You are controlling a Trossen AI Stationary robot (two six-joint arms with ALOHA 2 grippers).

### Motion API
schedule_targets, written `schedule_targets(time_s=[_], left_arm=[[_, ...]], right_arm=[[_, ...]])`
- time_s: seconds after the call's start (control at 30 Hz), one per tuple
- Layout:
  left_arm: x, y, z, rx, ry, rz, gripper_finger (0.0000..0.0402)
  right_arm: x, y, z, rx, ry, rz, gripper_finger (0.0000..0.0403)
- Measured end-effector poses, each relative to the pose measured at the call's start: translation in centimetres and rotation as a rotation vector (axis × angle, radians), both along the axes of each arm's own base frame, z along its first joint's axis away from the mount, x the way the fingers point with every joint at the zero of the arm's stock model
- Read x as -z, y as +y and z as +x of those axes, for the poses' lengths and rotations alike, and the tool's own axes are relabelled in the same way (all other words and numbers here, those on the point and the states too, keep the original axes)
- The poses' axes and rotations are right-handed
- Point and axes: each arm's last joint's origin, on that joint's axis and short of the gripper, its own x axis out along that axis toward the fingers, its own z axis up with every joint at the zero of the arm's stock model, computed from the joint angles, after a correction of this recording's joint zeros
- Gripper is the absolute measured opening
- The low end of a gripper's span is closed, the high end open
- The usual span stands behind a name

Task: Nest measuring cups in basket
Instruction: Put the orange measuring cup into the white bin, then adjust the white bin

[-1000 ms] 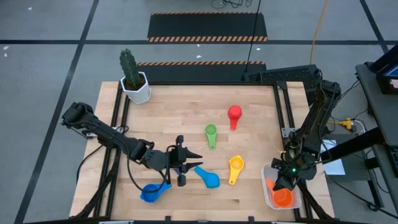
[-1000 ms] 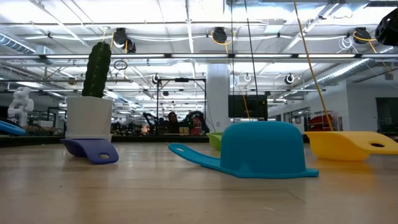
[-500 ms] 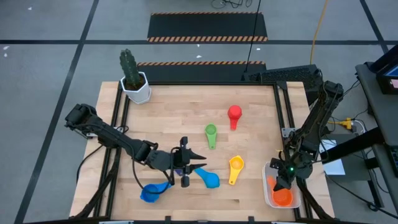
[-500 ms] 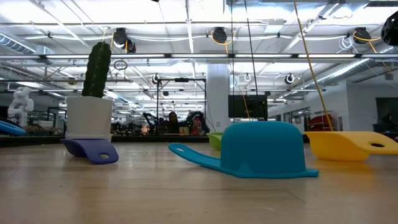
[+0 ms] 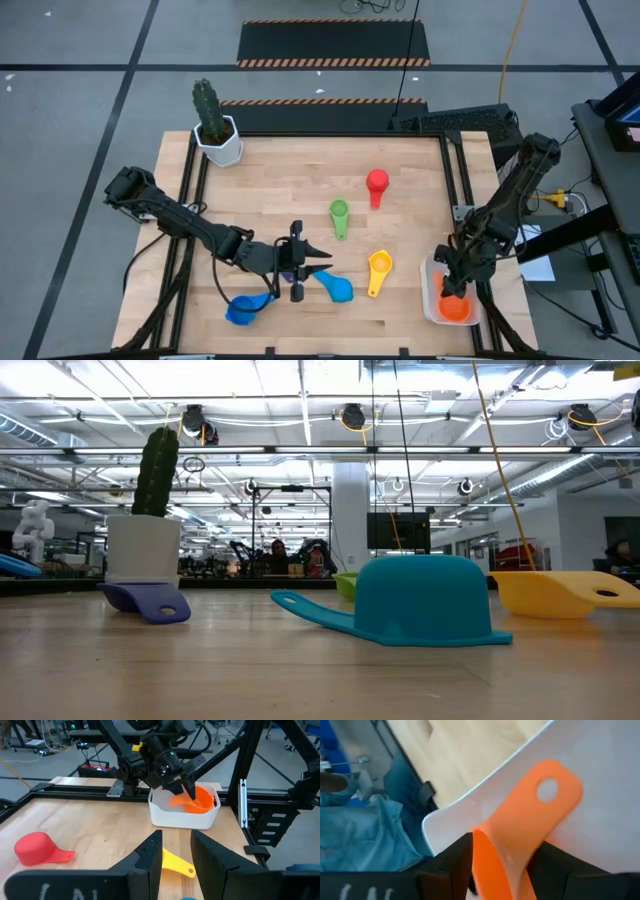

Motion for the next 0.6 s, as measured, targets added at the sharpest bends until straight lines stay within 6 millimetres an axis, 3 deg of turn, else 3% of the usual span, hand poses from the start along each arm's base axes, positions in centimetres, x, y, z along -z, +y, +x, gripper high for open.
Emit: schedule_targets(time_s=[0.17, 0.6], left_arm=[[-0.02, 0.0, 0.01, 0.0, -0.002, -0.001, 0.0104], [-0.16, 0.0, 0.01, -0.001, -0.013, -0.007, 0.0104]], right_arm=[[0.09, -0.44, -0.42, -0.001, 0.107, -0.062, 0.0161], [0.72, -0.65, 0.05, -0.014, 0.119, -0.151, 0.015]])
